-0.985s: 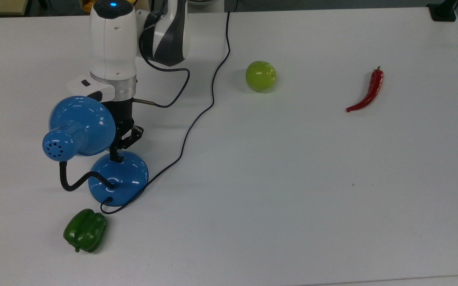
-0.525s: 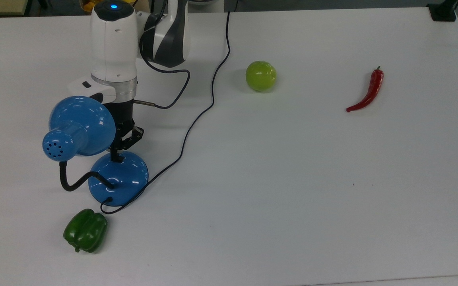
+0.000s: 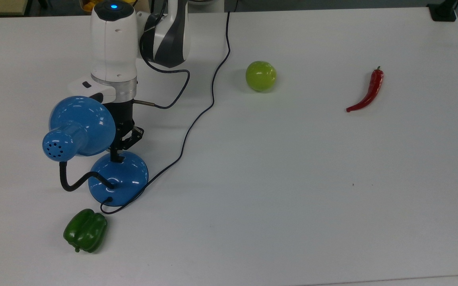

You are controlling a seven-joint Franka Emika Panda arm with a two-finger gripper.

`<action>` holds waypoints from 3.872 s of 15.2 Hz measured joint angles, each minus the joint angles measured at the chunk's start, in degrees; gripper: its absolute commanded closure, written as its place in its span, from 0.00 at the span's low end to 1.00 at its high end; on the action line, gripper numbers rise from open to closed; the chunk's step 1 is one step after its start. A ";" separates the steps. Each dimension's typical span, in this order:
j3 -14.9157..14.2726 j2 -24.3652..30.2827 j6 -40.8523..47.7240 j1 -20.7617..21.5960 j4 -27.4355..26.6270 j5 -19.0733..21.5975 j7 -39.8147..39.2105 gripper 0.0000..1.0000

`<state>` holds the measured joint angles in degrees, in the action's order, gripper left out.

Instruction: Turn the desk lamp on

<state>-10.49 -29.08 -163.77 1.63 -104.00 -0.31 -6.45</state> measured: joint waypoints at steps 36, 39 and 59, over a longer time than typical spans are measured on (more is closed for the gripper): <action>-0.01 0.27 -0.55 0.18 -0.82 0.00 -0.01 1.00; -0.01 0.15 -0.55 0.18 -0.69 0.00 -0.01 1.00; 0.59 -2.65 -1.37 -0.21 2.90 0.00 -0.80 1.00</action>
<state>-9.90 -31.73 -165.14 1.42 -101.10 -0.31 -7.25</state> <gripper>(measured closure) 0.991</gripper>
